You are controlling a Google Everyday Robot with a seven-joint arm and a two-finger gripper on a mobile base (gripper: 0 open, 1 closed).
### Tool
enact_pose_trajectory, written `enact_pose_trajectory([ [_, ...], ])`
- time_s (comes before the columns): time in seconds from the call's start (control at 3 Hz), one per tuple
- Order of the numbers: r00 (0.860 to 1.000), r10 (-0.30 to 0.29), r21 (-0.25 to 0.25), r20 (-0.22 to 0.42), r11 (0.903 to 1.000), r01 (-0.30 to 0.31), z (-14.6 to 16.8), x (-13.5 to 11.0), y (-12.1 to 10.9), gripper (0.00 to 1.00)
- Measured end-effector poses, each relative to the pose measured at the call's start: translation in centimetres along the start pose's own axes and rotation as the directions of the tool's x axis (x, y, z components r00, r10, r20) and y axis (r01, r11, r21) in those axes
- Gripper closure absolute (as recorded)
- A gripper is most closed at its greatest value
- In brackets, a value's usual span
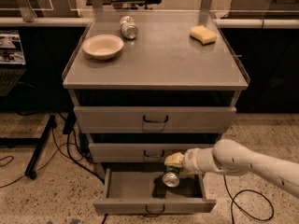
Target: Place green can into bottom drawer
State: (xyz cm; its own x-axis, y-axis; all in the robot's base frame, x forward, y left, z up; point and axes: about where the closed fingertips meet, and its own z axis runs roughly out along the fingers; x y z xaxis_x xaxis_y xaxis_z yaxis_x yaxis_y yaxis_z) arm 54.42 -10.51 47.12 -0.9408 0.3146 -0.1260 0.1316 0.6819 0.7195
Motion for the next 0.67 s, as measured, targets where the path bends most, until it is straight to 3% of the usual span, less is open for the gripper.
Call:
enact_pose_trajectory([
  [0.33,1.0,0.006,0.014,-0.003,0.9999,-0.006,0.7,0.2,-0.2,1.0],
  [0.67,0.997,0.07,0.018,0.029,0.9973,-0.071,2.4,0.1,-3.9,1.0],
])
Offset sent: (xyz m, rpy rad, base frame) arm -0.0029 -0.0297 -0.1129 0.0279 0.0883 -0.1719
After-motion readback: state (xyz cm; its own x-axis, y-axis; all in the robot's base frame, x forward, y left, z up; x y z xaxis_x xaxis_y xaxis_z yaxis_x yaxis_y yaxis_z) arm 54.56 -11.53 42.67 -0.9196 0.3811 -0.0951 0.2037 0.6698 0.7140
